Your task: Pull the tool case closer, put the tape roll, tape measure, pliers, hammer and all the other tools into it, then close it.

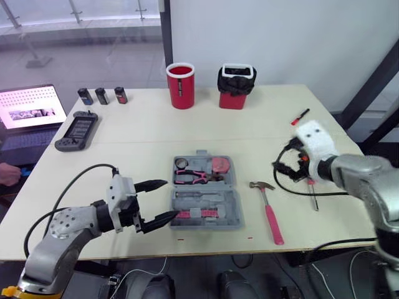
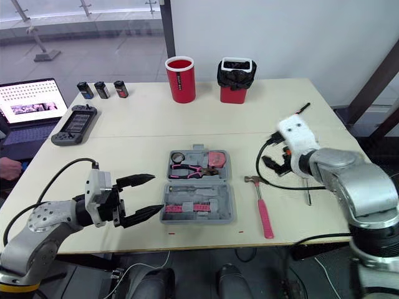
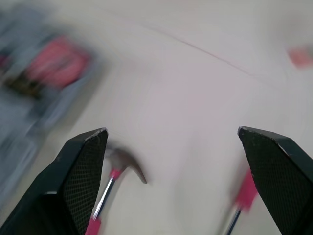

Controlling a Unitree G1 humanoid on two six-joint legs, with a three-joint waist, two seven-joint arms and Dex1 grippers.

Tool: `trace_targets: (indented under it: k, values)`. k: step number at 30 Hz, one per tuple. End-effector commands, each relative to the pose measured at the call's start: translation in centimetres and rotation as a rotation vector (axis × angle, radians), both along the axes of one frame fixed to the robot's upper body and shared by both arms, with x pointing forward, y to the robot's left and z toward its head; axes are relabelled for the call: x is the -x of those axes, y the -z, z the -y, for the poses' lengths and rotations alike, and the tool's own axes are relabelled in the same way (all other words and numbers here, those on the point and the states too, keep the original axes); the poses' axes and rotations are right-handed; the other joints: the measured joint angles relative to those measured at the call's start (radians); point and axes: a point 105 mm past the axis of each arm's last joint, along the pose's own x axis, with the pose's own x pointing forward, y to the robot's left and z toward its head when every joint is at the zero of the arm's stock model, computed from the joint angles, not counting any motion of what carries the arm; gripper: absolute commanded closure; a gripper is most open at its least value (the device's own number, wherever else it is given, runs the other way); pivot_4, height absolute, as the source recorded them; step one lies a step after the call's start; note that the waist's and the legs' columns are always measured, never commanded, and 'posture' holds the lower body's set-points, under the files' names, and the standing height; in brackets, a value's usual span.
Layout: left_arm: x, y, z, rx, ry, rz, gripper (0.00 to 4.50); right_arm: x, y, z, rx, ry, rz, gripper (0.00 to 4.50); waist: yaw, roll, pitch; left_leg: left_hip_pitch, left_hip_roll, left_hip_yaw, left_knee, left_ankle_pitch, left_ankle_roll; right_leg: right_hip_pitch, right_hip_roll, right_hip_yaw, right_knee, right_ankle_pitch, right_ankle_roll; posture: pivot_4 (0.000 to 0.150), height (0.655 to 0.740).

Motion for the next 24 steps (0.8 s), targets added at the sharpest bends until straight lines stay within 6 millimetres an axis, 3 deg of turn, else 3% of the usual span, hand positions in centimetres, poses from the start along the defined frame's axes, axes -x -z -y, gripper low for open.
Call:
trace_targets:
  k: [1, 3, 8, 11, 17, 24]
  values:
    - [0.3, -0.4, 0.9, 0.015, 0.044, 0.027, 0.0, 0.7, 1.8, -1.5, 0.382, -0.504, -0.08, 0.02, -0.001, 0.0, 0.001, 0.0, 0.0, 0.001, 0.0, 0.0, 0.0, 0.0, 0.0, 0.0, -0.001, 0.0, 0.0, 0.15, 0.7387]
    - [0.3, -0.3, 1.1, 0.015, 0.055, 0.018, 0.0, -0.2, 2.4, -0.6, 0.595, -0.668, -0.085, 0.02, -0.006, -0.002, 0.004, 0.0, 0.0, 0.002, 0.001, 0.0, 0.0, 0.0, -0.001, 0.001, -0.001, 0.0, 0.001, 0.15, 0.7387]
    - [0.2, 0.0, 1.4, 0.007, 0.071, -0.022, 0.0, -2.9, 3.1, 0.3, 0.941, -0.968, -0.043, 0.02, -0.018, -0.003, 0.008, 0.0, 0.0, 0.003, 0.003, 0.0, 0.0, 0.0, -0.001, 0.001, 0.001, 0.0, 0.001, 0.15, 0.7387]
    - [0.0, 0.0, 1.3, -0.008, 0.068, -0.026, 0.0, -3.7, 4.0, 0.4, 1.184, -1.276, 0.024, 0.02, -0.024, -0.002, 0.008, 0.0, 0.0, 0.003, 0.004, 0.0, 0.0, 0.0, -0.001, 0.001, 0.002, 0.001, 0.001, 0.15, 0.7387]
    - [-0.2, -0.1, 1.5, -0.003, 0.063, -0.022, 0.0, -4.1, 6.5, -0.4, 1.3, -1.587, 0.057, 0.02, -0.022, -0.003, 0.008, 0.0, 0.0, 0.003, 0.003, 0.0, 0.0, 0.0, -0.001, 0.001, 0.002, 0.001, 0.001, 0.15, 0.7387]
    - [-0.4, -0.3, 1.6, 0.018, 0.039, -0.02, 0.0, -4.3, 9.0, -0.5, 1.334, -1.666, 0.016, 0.02, -0.021, -0.002, 0.008, 0.0, 0.0, 0.003, 0.006, 0.0, 0.0, 0.0, -0.001, 0.002, 0.005, 0.001, 0.001, 0.15, 0.7387]
